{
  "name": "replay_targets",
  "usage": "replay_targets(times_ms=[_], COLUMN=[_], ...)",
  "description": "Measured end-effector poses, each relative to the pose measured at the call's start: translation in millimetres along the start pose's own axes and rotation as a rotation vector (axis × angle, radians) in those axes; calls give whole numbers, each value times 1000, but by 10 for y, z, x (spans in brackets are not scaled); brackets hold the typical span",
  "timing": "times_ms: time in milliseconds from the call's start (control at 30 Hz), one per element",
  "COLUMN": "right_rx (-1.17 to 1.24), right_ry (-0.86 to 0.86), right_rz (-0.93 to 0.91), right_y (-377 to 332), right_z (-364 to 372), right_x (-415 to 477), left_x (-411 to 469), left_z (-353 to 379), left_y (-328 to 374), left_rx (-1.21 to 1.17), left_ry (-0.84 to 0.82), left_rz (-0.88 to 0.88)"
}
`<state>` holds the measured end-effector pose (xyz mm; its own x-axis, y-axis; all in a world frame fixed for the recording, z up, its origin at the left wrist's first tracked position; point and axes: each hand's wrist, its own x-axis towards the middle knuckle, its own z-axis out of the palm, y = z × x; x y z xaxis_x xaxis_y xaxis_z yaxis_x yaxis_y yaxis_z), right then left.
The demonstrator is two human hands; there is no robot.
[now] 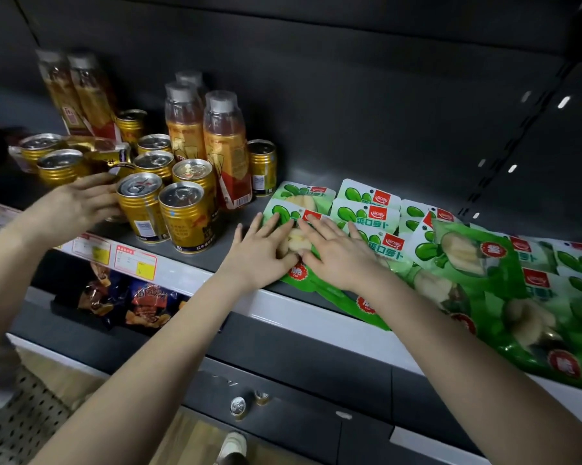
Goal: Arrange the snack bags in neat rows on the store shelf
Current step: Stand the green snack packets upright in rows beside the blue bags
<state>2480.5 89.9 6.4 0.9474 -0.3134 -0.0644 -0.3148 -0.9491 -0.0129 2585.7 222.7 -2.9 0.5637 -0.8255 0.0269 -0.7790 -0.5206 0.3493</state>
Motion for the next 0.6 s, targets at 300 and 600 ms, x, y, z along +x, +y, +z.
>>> replay_targets(times_ms=[300,600], right_rx=[481,3], right_ry=[264,267], right_rz=[175,283], right_y=[72,66], right_z=[-18,2], right_x=[2,-45], left_x=[190,359], left_z=[-33,91], left_y=[-52,-20], left_rx=[116,78], left_ry=[-19,55], left_rz=[-21,-30])
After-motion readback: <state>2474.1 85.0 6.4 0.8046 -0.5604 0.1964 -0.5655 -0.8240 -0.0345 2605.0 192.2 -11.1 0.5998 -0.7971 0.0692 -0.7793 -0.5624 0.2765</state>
